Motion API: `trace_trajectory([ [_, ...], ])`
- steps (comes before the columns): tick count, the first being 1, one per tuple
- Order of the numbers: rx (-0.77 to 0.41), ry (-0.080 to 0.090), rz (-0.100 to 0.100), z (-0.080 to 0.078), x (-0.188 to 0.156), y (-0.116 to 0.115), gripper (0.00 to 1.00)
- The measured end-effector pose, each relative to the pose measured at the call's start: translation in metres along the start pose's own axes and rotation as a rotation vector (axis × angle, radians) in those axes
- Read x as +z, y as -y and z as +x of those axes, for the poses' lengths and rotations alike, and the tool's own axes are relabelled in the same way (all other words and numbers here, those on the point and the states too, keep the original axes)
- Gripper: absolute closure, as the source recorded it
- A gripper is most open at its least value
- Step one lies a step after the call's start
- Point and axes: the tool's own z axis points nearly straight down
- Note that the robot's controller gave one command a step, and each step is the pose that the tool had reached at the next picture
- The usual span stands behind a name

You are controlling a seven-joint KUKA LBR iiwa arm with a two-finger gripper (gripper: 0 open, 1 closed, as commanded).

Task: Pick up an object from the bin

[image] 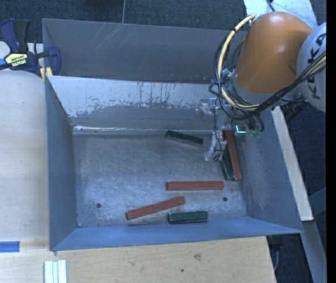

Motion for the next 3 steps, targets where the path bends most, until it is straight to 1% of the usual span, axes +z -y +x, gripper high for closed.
trace_trajectory([
  [1,-0.106,-0.001,0.0,0.0379,0.1505,-0.001,0.0],
  [2,-0.105,0.012,0.002,0.0334,0.1443,-0.0005,1.0],
  [3,-0.106,0.006,0.001,0.0352,0.1467,-0.0008,0.0],
])
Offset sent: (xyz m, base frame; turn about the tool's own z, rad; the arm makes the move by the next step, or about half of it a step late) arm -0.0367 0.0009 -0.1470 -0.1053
